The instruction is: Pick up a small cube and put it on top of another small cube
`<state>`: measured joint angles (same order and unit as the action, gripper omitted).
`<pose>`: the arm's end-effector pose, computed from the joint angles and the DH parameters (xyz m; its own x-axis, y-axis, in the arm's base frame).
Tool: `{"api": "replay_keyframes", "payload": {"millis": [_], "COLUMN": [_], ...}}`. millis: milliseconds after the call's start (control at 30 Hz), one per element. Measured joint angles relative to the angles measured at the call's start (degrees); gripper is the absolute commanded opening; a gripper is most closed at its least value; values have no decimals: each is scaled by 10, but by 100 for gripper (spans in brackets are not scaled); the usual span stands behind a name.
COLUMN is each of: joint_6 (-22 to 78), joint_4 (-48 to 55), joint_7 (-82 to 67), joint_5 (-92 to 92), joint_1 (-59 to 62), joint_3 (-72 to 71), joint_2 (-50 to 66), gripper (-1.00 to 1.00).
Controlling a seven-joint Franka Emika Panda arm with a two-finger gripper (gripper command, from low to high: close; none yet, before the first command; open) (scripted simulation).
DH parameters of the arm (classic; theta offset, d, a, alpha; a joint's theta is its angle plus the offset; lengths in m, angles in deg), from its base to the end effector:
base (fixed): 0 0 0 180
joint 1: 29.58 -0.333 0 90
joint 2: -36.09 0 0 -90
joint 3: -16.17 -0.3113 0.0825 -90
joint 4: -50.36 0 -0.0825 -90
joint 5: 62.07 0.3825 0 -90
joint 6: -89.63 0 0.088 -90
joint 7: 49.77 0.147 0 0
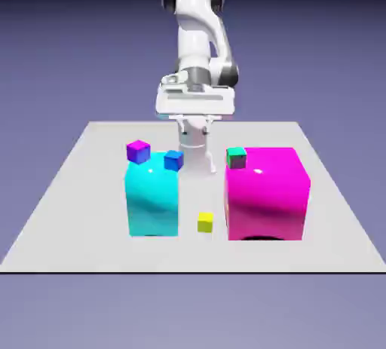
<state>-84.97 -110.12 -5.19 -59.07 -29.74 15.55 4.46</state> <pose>0.4233 0.0017 0.4260 0.4822 -0.7296 0.4850 -0.5044 -0.6838 -0.5272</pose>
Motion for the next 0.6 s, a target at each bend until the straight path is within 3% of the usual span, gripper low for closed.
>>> {"api": "replay_keyframes", "payload": {"millis": [167,600], "joint_6": [-25,32], "joint_4": [21,155], "joint_7": [88,303], "joint_5": [125,449], "joint_1": [22,110], "joint_3": [-26,-142], "joint_2": [42,138], "gripper": [0,0]}}
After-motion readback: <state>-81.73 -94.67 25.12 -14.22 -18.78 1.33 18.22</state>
